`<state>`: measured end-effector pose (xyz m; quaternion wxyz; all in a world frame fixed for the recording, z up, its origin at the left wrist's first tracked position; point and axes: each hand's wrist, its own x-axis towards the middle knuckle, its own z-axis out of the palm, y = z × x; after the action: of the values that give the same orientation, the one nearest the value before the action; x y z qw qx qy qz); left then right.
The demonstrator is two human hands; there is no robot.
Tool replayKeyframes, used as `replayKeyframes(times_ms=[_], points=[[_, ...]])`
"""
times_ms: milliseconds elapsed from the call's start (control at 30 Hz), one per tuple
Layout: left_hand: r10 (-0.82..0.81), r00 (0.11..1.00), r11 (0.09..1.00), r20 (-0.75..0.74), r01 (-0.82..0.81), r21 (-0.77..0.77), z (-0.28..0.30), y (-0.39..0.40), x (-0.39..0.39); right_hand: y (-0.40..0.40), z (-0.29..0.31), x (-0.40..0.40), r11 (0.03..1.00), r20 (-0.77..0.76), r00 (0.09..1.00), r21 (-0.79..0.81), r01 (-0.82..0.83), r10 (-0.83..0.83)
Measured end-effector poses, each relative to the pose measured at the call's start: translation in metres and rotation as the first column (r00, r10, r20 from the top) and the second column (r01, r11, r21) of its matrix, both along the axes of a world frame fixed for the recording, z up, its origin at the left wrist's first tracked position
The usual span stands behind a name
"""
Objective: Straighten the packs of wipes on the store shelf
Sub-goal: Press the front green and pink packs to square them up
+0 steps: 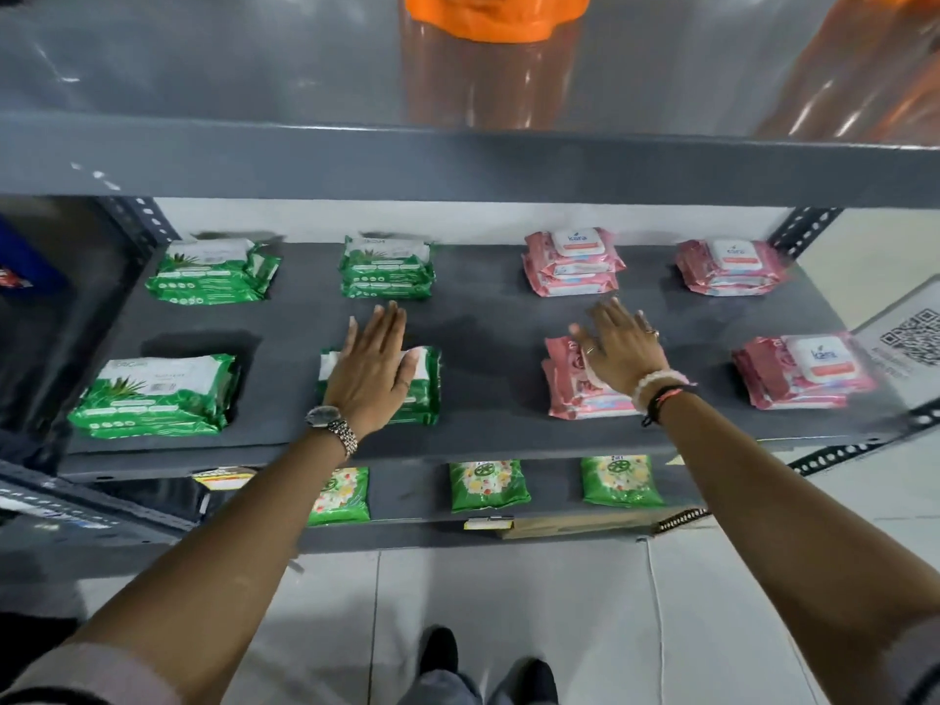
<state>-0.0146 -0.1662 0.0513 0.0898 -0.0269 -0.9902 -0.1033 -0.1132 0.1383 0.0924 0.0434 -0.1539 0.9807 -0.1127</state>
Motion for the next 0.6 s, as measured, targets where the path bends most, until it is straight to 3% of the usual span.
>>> replayKeyframes(times_ms=[133, 333, 600], points=[[-0.019, 0.999, 0.995, 0.049, 0.024, -0.092, -0.011, -0.006, -0.002, 0.003, -0.014, -0.003, 0.996, -0.007, 0.999, 0.072, -0.044, 0.044], [-0.019, 1.000, 0.998, 0.019, 0.020, -0.057, -0.011, -0.003, -0.002, 0.005, -0.021, -0.003, 0.998, -0.081, 0.995, 0.010, -0.056, 0.057], [-0.012, 0.999, 0.994, 0.051, 0.018, -0.105, -0.005, -0.001, -0.002, 0.009, -0.021, -0.007, 0.997, -0.015, 0.997, -0.009, -0.072, 0.072]])
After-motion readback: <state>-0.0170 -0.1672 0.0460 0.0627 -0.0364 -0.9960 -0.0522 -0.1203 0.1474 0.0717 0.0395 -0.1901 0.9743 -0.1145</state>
